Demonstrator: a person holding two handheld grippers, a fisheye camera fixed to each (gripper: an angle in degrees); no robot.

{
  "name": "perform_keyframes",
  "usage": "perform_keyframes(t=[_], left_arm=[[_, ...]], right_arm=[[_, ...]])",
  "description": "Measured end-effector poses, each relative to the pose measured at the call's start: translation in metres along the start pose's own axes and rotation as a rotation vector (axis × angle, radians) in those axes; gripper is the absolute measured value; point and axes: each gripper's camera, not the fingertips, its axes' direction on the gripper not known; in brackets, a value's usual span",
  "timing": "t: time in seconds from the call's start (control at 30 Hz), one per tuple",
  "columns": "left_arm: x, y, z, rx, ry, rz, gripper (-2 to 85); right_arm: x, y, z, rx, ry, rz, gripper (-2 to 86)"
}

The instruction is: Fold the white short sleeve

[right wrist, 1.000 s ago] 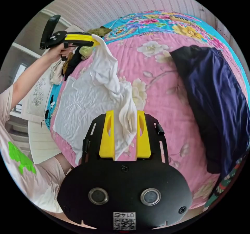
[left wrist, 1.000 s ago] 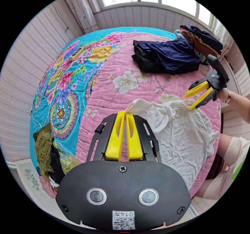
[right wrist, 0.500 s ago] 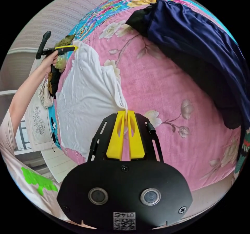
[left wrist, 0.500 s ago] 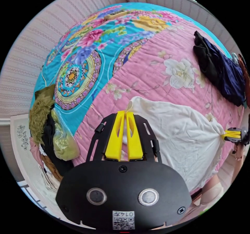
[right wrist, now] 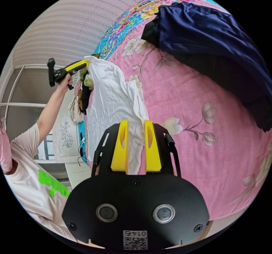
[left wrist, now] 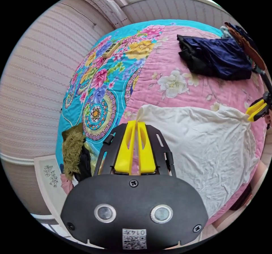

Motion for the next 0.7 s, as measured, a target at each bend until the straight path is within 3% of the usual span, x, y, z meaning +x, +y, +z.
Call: perform_keyframes(t=[0.1,0.23,0.3,0.4,0.57,0.7], left_arm=[[-0.018,-0.006,0.052,-0.206,0.075,-0.117,0.5],[-0.022,-0.002,0.056,-0.106,0.285,-0.15,4.6],[-0.014,-0.005,0.056,-0.136,0.267,-0.098,9.3],[-0.007,-0.005,0.052,-0.114,0.204,-0.044,8.9],[-0.011,0.002,0.053,-0.113,0.203,-0.063,8.2],[-0.014,0.014,0.03,0.035,0.299,-0.026,7.1]], right_arm=[[-0.001,0.004,-0.001,0.01,-0.009,-0.023,8.3],[-0.002,0.003,0.004,-0.025,0.05,-0.047,9.8],[-0.002,0.001,0.004,-0.009,0.095,-0.057,10.1],[-0.01,-0.014,0.003,0.036,0.148,-0.107,10.6],[-0.006,-0.06,0.044,-0.091,0.293,-0.15,10.8],[0.0,-0.059,0.048,-0.107,0.387,-0.14,3.1]])
